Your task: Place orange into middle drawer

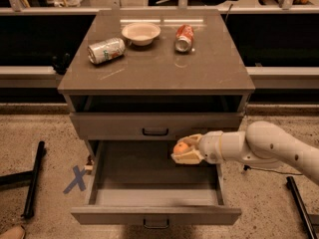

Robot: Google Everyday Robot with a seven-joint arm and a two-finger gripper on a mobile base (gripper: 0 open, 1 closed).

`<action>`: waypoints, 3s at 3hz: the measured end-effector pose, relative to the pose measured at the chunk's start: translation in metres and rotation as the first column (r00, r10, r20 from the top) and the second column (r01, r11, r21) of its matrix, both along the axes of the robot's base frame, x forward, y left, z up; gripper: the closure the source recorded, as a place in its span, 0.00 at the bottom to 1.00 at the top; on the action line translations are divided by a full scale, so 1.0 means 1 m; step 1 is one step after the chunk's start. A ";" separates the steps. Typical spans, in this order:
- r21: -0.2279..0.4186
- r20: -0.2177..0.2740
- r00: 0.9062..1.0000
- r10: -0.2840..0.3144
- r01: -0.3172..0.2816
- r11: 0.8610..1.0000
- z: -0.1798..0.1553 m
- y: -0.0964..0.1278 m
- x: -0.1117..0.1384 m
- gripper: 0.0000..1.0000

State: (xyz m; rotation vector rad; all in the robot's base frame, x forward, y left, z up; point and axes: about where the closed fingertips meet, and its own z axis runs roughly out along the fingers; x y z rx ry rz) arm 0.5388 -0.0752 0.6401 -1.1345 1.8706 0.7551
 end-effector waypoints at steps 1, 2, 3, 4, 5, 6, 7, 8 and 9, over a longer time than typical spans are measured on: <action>-0.047 -0.035 0.999 -0.019 0.018 0.999 -0.038 -0.004 0.002 1.00; -0.078 -0.063 0.997 -0.046 0.041 0.996 -0.071 -0.007 0.006 1.00; -0.108 -0.076 0.995 -0.063 0.055 0.993 -0.095 -0.007 0.012 1.00; -0.131 -0.092 0.992 -0.082 0.070 0.989 -0.125 -0.002 0.021 1.00; -0.136 -0.101 0.989 -0.108 0.094 0.986 -0.146 0.001 0.027 1.00; -0.162 -0.144 0.978 -0.154 0.130 0.978 -0.185 -0.001 0.033 0.97; -0.173 -0.169 0.967 -0.190 0.160 0.972 -0.206 -0.004 0.037 0.74; -0.168 -0.191 0.957 -0.219 0.188 0.968 -0.225 -0.004 0.043 0.43; -0.153 -0.198 0.955 -0.223 0.194 0.969 -0.231 0.000 0.047 0.20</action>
Offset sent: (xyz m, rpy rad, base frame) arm 0.0126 -0.0148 -0.1110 -0.1160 0.0973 -0.0823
